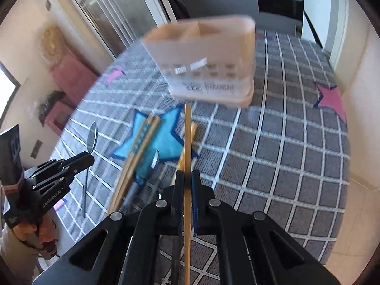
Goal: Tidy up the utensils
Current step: 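Lift the spoon with the left tool while the right carries the chopstick to the holder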
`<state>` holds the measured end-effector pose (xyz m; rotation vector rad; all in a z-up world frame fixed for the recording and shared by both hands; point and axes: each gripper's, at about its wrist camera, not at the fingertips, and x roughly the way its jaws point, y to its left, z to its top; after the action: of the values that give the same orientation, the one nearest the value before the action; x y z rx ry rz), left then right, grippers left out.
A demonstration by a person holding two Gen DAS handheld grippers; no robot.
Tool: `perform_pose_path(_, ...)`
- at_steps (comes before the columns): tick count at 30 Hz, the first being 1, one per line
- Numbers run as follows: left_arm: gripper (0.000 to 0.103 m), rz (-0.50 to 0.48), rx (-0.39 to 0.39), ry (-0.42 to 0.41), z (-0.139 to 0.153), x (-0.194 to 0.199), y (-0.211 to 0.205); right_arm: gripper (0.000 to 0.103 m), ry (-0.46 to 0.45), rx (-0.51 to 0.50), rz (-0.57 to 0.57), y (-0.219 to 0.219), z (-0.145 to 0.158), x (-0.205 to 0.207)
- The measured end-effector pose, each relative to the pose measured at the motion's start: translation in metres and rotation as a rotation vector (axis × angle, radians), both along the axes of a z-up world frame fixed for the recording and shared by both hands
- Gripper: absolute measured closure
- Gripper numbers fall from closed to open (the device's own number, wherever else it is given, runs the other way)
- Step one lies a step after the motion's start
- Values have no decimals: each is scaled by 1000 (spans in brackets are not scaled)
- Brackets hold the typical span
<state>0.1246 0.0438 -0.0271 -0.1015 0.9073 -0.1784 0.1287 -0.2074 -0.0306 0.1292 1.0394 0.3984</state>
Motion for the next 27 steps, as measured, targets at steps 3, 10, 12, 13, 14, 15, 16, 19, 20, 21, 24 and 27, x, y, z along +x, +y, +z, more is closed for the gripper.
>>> perform_pose_path(3, 62, 6, -40, -92, 36, 12, -6, 97, -94, 51, -28, -14, 38, 3)
perform_pose_path(10, 62, 13, -105, -287, 110, 78, -30, 97, -323, 110, -147, -21, 107, 48)
perform_pose_path(12, 62, 19, -106, -333, 120, 99, -38, 97, -380, 127, -177, -23, 119, 67)
perform_pose_path(13, 62, 25, -105, -357, 126, 109, -42, 97, -403, 134, -190, -23, 125, 75)
perform_pose_path(14, 62, 26, -104, -371, 128, 120, -45, 97, -421, 139, -201, -25, 128, 82)
perform_pose_path(15, 62, 28, -102, -389, 130, 132, -50, 97, -441, 142, -212, -27, 131, 89)
perform_pose_path(16, 62, 30, -104, -400, 131, 140, -51, 97, -466, 147, -224, -26, 134, 102)
perform_pose_path(19, 62, 41, -97, -445, 128, 172, -60, 97, -523, 161, -245, -23, 140, 125)
perform_pose_path(20, 62, 44, -93, -453, 125, 176, -63, 97, -540, 165, -252, -22, 141, 130)
perform_pose_path(21, 62, 50, -91, -464, 122, 185, -64, 97, -557, 166, -257, -21, 141, 135)
perform_pose_path(24, 62, 63, -102, -489, 109, 205, -68, 97, -630, 147, -269, -16, 139, 151)
perform_pose_path(27, 62, 69, -95, -498, 92, 214, -75, 97, -676, 115, -264, -9, 130, 161)
